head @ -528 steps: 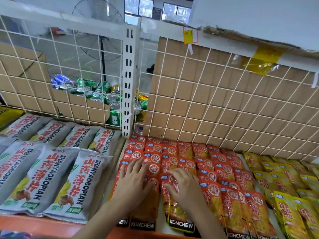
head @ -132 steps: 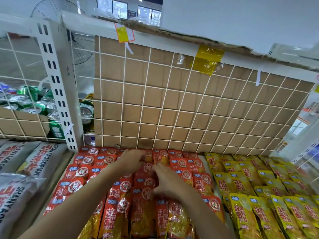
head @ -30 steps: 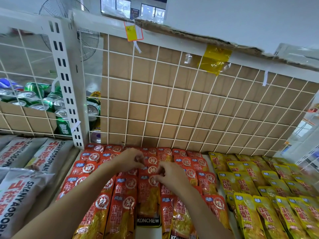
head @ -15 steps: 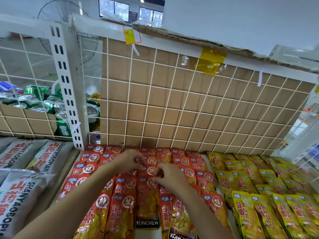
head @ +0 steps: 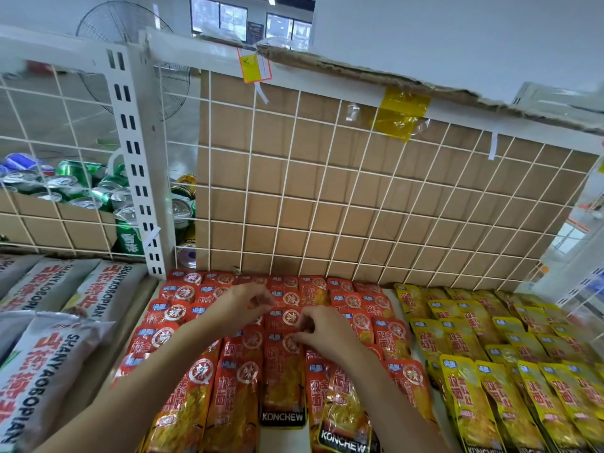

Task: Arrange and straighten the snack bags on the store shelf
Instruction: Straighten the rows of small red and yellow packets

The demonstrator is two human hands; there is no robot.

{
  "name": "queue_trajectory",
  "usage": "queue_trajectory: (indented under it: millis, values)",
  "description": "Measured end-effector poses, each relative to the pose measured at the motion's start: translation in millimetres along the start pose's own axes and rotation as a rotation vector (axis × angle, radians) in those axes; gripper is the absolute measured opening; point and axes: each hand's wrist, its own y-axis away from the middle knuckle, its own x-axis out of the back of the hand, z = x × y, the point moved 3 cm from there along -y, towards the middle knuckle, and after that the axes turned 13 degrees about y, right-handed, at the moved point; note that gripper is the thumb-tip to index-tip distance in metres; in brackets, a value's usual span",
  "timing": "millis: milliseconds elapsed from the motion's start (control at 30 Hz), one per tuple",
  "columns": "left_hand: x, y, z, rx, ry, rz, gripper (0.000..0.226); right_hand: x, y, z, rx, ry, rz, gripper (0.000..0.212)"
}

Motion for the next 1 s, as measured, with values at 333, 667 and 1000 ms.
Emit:
queue_trajectory:
  millis: [333, 667, 1000]
  values:
    - [-16, 20, 18, -0.085, -0.034, -0.005, 0.013, 24, 21, 15, -0.051, 0.009, 0.196, 0.014]
    - [-44, 37, 39, -0.189, 0.007, -0.064, 0.01, 26, 79, 64, -0.227, 0.195, 0.058, 0.07]
    - [-21, 72, 24, -0.086, -0.147, 0.107, 0.026, 20, 89, 61, -0.197, 0.119, 0.099, 0.044]
